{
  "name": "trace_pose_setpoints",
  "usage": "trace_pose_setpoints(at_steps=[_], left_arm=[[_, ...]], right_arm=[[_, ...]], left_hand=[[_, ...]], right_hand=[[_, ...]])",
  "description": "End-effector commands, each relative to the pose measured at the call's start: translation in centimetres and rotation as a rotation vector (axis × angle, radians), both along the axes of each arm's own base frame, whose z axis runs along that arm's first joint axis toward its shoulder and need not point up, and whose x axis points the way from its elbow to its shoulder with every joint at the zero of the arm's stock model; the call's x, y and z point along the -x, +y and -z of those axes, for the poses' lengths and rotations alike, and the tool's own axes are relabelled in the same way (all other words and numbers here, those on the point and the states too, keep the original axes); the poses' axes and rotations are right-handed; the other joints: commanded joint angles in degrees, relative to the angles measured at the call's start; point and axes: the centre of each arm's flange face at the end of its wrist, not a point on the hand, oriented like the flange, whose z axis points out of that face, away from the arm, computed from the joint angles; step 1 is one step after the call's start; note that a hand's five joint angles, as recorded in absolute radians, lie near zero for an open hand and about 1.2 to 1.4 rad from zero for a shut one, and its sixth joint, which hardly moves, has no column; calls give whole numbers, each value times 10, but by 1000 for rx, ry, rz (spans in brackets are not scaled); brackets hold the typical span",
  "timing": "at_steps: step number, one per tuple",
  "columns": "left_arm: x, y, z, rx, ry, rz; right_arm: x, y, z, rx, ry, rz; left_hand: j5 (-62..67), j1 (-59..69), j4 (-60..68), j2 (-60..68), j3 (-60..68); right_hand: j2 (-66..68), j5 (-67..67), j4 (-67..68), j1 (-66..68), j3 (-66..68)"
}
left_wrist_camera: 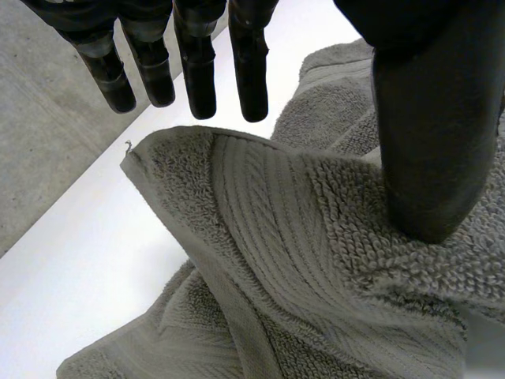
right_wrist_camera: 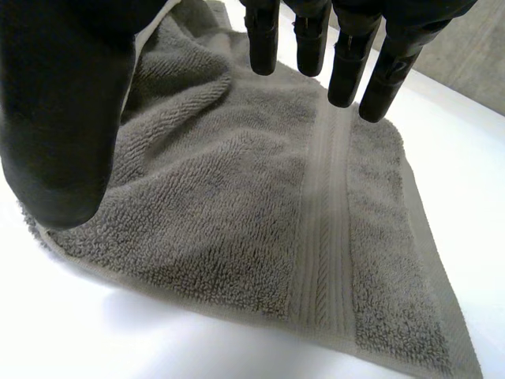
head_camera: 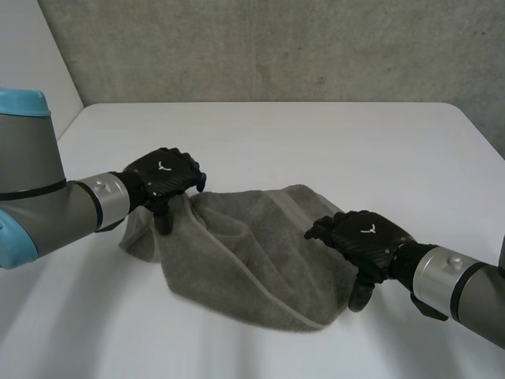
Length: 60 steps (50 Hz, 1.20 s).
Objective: Fold the towel.
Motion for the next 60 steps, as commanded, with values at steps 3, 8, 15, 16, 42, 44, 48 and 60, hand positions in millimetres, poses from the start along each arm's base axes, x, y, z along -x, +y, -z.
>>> trace_pose_setpoints(at_steps=[3, 8, 15, 16, 42, 44, 48, 60], left_arm=[[-3, 2, 10, -9, -43, 6], [-19, -4, 14, -9, -109, -56], [-31, -11, 16, -3, -146, -101], [-31, -11, 16, -3, -146, -101], [-43, 20, 1, -48, -59, -168], [-46, 20, -9, -52, 6, -210], [-54, 16, -18, -53, 61, -262], [-94, -15, -38, -13, 255, -473]], right_arm=[[0, -1, 4, -12, 6, -1], [2, -5, 2, -6, 4, 8], [10, -8, 5, 7, 39, 10], [10, -8, 5, 7, 39, 10], [21, -25, 17, 15, 51, 57], [23, -30, 18, 21, 52, 66], [27, -37, 21, 24, 57, 82], [31, -51, 35, 72, 72, 92]], left_hand=[[0, -30, -31, -25, -28], [15, -15, -31, -10, -28], [56, 25, -31, 30, -28], [56, 26, -31, 30, -28], [594, 564, -31, 568, -28], [594, 564, -31, 568, -28], [594, 564, -31, 568, -28], [594, 564, -31, 568, -28]], right_hand=[[-41, -35, -44, -35, -27], [-41, -35, -44, -35, -27], [-41, -35, -44, -35, -27], [-41, -35, -44, -35, -27], [-33, -28, -44, -27, -27], [-33, -28, -44, -27, -27], [-32, -26, -44, -25, -27], [0, 6, -44, 7, -27]])
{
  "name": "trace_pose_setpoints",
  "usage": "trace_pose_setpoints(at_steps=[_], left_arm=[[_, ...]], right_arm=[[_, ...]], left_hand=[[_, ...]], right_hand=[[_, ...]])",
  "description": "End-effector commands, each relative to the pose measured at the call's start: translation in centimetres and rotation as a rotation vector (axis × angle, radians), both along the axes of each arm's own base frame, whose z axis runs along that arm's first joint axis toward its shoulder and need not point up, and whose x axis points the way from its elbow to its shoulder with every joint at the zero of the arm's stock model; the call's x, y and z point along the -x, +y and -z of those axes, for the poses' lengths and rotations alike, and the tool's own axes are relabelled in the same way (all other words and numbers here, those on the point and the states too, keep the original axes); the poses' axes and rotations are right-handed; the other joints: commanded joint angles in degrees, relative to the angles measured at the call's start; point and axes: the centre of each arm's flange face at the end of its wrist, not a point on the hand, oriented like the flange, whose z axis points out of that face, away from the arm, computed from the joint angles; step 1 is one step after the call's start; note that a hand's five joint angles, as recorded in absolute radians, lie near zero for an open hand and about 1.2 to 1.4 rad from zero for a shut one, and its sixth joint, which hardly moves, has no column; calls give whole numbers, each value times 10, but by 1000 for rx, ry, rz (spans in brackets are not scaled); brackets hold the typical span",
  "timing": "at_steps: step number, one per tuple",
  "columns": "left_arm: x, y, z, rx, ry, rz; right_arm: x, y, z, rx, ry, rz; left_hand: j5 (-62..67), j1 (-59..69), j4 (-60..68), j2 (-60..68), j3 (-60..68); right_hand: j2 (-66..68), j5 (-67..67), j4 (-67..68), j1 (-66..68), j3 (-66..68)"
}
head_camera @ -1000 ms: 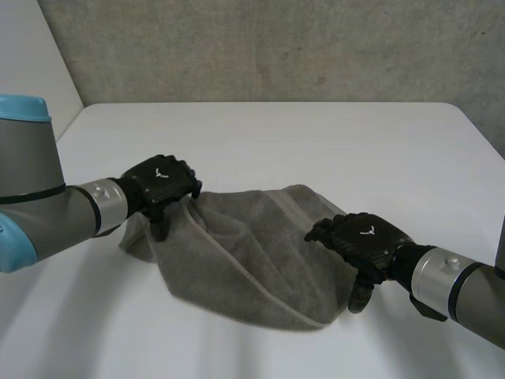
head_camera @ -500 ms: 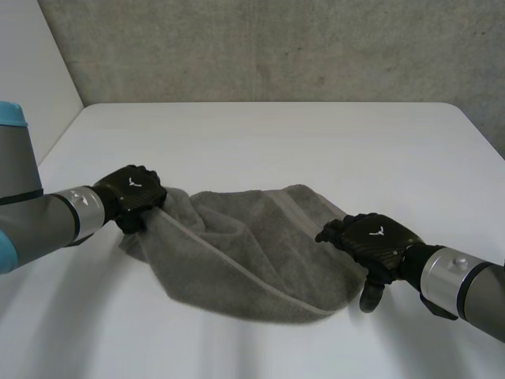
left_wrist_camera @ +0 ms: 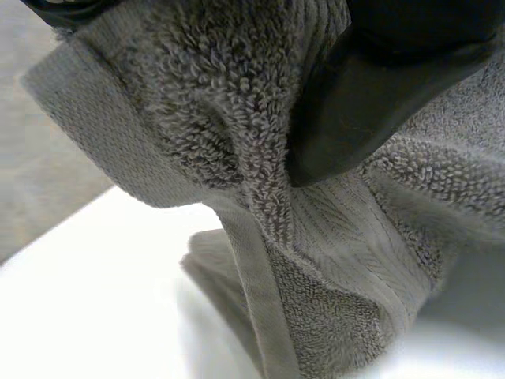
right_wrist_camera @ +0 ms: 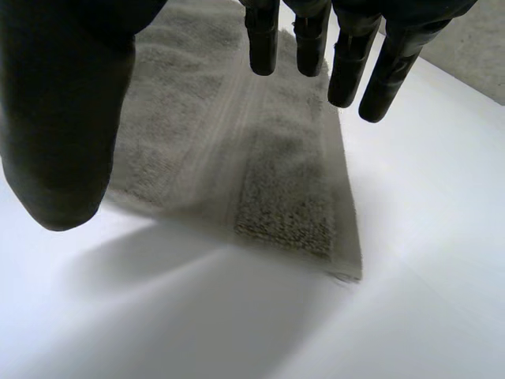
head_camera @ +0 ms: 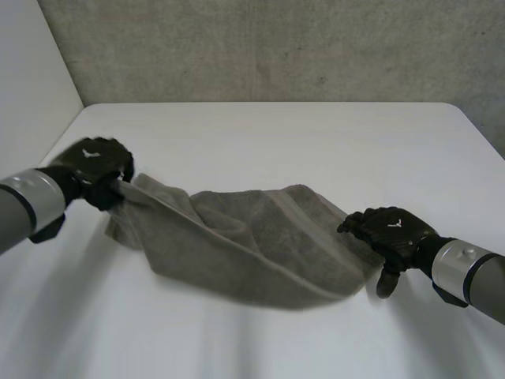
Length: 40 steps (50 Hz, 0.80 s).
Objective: Fold the towel.
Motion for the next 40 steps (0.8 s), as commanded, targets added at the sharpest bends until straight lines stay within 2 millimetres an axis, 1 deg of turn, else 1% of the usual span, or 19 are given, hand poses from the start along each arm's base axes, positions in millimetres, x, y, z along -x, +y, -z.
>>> trace_pose_setpoints(at_steps=[1, 3, 5, 13, 21, 24, 27, 29, 30, 31, 32, 33, 34, 35, 36, 37, 38, 39, 40], left_arm=[[-20, -16, -3, 4, 94, -106], [-29, -19, 0, -15, 125, -142], [-32, -20, 2, -19, 129, -153], [-36, -23, 5, -19, 133, -168], [-38, -22, 10, -35, 135, -176], [-38, -21, 12, -39, 134, -176], [-38, -22, 12, -31, 134, -175], [-38, -21, 13, -33, 133, -175], [-38, -21, 13, -36, 133, -176], [-38, -20, 14, -36, 134, -174], [-38, -20, 14, -36, 134, -174], [-38, -20, 14, -38, 134, -174], [-38, -20, 13, -35, 134, -174], [-38, -20, 13, -35, 134, -174], [-38, -19, 12, -31, 134, -174], [-38, -19, 12, -31, 134, -174], [-37, -17, 12, -32, 136, -170], [-36, -15, 10, -28, 137, -165], [-36, -15, 10, -28, 137, -165]], right_arm=[[-1, -6, 7, 25, 1, -2], [-1, -7, 8, 27, 1, -2], [-1, -8, 10, 30, 1, -2], [-3, -16, 15, 44, -3, -3], [-5, -26, 24, 27, -12, 1], [-6, -27, 26, 22, -12, 0], [-6, -30, 31, 11, -9, 3], [-8, -32, 35, -7, -13, 1], [-8, -32, 35, -7, -13, 1], [-9, -33, 35, -12, -21, 4], [-9, -33, 35, -12, -21, 4], [-9, -35, 34, -16, -34, 15], [-9, -37, 29, -17, -52, 26], [-9, -38, 29, -17, -52, 26], [-7, -41, 22, -18, -71, 48], [-4, -43, 10, -7, -90, 67], [-4, -43, 10, -7, -91, 67], [3, -47, -6, 20, -109, 92], [3, -47, -6, 21, -109, 93]], left_hand=[[56, 79, -31, 51, -28], [56, 79, -31, 51, -28], [56, 79, -31, 51, -28], [56, 79, -31, 51, -28], [56, 79, -31, 51, -28], [56, 79, -31, 51, -28], [56, 79, -31, 51, -28], [56, 79, -31, 51, -28], [56, 79, -31, 51, -28], [56, 79, -31, 51, -28], [56, 79, -31, 51, -28], [56, 79, -31, 51, -28], [56, 79, -31, 51, -28], [56, 79, -31, 51, -28], [56, 79, -31, 51, -28], [56, 79, -31, 51, -28], [56, 79, -31, 51, -28], [56, 79, -31, 51, -28], [56, 79, -31, 51, -28]], right_hand=[[2, 7, -44, 7, -27], [20, 25, -44, 25, -27], [42, 47, -44, 47, -27], [69, 74, -44, 74, -27], [205, 210, -44, 210, -27], [222, 227, -44, 227, -27], [278, 283, -44, 283, -27], [400, 405, -44, 405, -27], [401, 406, -44, 406, -27], [490, 496, -44, 496, -27], [491, 496, -44, 497, -27], [608, 613, -44, 613, -27], [658, 664, -44, 664, -27], [659, 664, -44, 664, -27], [659, 664, -44, 664, -27], [659, 664, -44, 664, -27], [659, 664, -44, 664, -27], [659, 664, -44, 664, -27], [659, 664, -44, 664, -27]])
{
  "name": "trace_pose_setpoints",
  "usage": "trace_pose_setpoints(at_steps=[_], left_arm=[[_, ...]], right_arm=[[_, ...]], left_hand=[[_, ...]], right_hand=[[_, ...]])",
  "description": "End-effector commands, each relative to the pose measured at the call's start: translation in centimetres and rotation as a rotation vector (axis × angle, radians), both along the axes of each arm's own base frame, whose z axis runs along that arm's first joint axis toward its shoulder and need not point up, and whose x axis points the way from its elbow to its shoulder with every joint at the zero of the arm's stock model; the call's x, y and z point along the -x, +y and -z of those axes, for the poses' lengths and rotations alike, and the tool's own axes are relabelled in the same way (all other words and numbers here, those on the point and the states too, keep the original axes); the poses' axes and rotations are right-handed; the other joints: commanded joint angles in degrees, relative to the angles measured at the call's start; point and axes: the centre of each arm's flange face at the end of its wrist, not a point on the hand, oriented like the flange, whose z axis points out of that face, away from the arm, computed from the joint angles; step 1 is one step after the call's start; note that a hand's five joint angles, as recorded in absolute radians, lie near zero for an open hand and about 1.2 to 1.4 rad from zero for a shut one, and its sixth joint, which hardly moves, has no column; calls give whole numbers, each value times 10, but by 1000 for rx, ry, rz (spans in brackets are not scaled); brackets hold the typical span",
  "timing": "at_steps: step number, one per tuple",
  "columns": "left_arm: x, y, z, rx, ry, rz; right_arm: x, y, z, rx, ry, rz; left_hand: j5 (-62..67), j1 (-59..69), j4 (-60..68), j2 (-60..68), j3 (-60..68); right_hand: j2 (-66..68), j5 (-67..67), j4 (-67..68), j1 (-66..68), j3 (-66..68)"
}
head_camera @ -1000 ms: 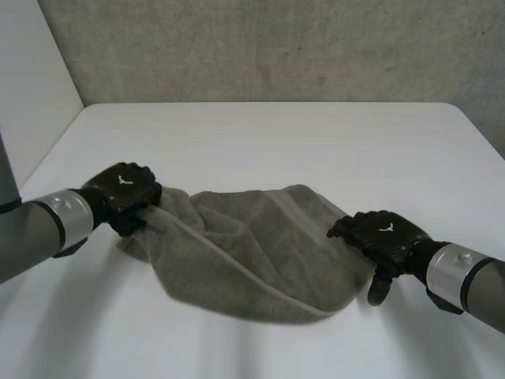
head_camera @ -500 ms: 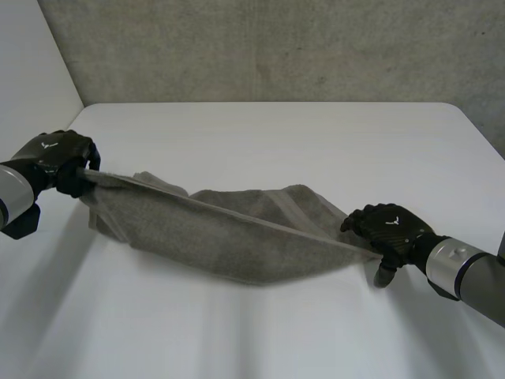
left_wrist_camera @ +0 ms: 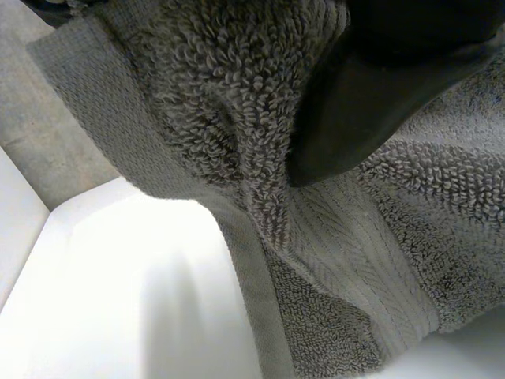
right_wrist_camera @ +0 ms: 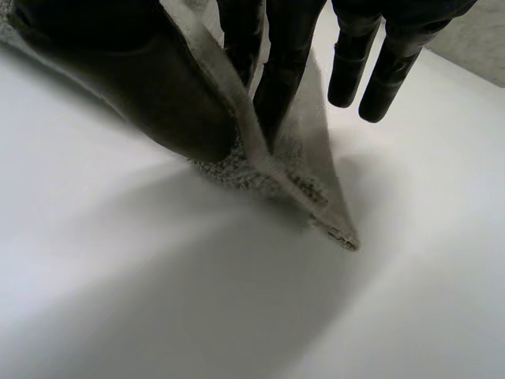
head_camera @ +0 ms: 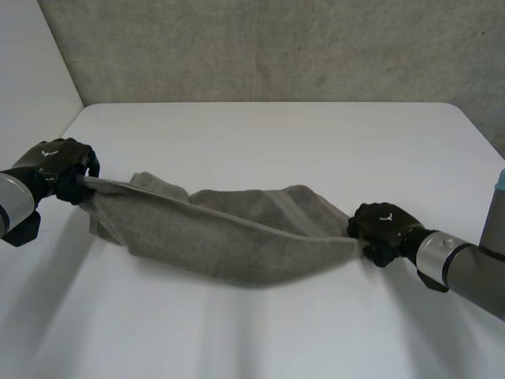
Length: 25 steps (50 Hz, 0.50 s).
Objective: Fold the towel.
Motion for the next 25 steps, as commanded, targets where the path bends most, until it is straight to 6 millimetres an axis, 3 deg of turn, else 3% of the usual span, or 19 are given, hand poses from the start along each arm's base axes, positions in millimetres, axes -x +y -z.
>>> trace_pose_setpoints(at_steps=[1, 8, 11, 13, 18, 25], left_arm=[[3, 8, -7, 17, 5, 14], [15, 28, -26, 78, 5, 52], [22, 42, -41, 127, 10, 75], [24, 48, -48, 147, 17, 81], [23, 64, -74, 225, 62, 75], [20, 62, -81, 245, 77, 65]], right_arm=[[19, -13, -49, 62, -73, 91], [32, -1, -120, 217, -128, 69], [35, 3, -131, 235, -134, 66], [40, 9, -150, 265, -140, 62], [43, 17, -171, 300, -146, 55], [39, 17, -186, 344, -148, 33]], left_hand=[[56, 79, -31, 48, -28], [56, 79, -31, 48, -28], [56, 79, -31, 48, -28], [56, 79, -31, 48, -28], [56, 79, -31, 48, -28], [56, 79, -31, 48, -28]], right_hand=[[52, 37, -44, 45, -27], [52, 37, -44, 45, -27], [52, 37, -44, 45, -27], [52, 37, -44, 45, -27], [52, 37, -44, 45, -27], [52, 37, -44, 45, -27]])
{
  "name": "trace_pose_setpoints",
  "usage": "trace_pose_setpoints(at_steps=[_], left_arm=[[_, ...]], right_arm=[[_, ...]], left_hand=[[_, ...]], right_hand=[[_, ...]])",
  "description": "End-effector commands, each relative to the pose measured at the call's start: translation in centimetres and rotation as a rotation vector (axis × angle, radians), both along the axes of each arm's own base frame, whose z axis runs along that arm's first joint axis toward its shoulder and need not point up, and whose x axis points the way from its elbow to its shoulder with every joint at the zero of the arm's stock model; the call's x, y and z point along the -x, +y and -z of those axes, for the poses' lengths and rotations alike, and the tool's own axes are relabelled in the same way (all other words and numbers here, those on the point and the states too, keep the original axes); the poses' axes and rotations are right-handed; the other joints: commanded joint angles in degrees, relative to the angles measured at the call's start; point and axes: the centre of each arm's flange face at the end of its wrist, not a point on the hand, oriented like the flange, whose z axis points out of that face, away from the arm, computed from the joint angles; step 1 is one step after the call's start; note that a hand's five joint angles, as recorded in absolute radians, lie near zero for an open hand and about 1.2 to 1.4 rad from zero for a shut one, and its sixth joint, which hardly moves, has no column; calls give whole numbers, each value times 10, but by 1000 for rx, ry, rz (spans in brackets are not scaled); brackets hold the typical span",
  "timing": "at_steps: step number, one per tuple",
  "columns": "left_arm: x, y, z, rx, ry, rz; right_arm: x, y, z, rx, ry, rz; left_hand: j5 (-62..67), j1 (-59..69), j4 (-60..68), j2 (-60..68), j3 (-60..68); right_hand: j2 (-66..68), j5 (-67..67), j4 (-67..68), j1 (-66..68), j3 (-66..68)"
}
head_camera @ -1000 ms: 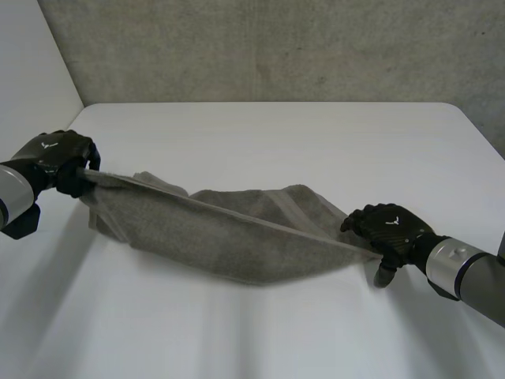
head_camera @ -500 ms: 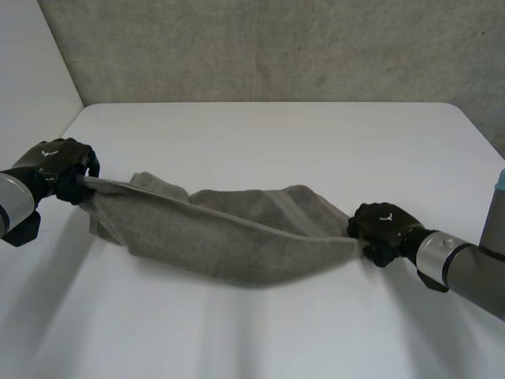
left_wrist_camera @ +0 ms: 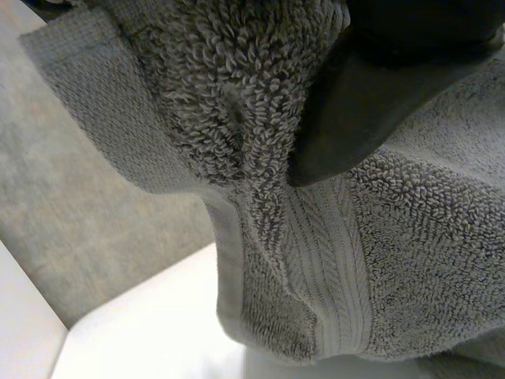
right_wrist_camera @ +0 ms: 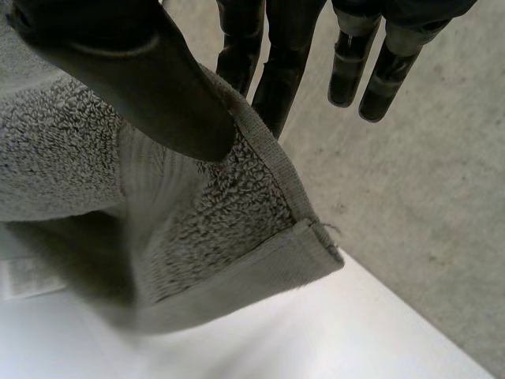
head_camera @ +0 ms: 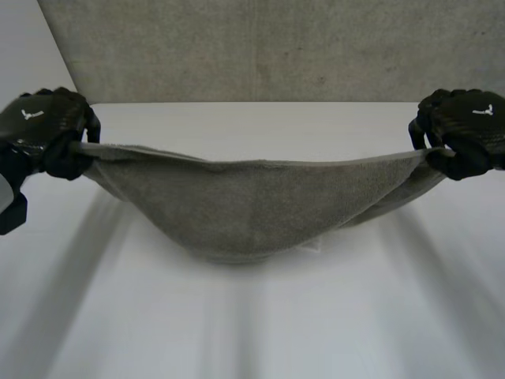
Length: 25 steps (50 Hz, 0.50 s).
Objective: Fold the towel.
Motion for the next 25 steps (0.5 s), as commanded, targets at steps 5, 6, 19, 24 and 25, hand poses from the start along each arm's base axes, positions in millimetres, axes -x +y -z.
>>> trace_pose_setpoints(at_steps=[5, 6, 19, 24, 25], left_arm=[[-3, -14, 6, -15, 9, -10], [-1, -23, 15, -36, 6, -6], [33, -124, 34, 19, 12, 43], [38, -155, -25, 249, 55, -41], [42, -156, -53, 351, 83, -55]], right_arm=[[-10, -15, 0, 10, 11, -31], [-10, -15, 0, 9, 11, -31], [-71, -78, 38, 133, 214, -42], [-76, -116, -36, 477, 142, 123], [-76, -116, -36, 479, 142, 123]], left_hand=[[56, 79, -31, 46, -28], [56, 79, -31, 46, -28], [56, 79, -31, 46, -28], [56, 79, -31, 46, -28], [56, 79, -31, 46, -28]], right_hand=[[52, 37, -44, 45, -27], [52, 37, -44, 45, -27], [52, 37, -44, 45, -27], [52, 37, -44, 45, -27], [52, 37, -44, 45, -27]])
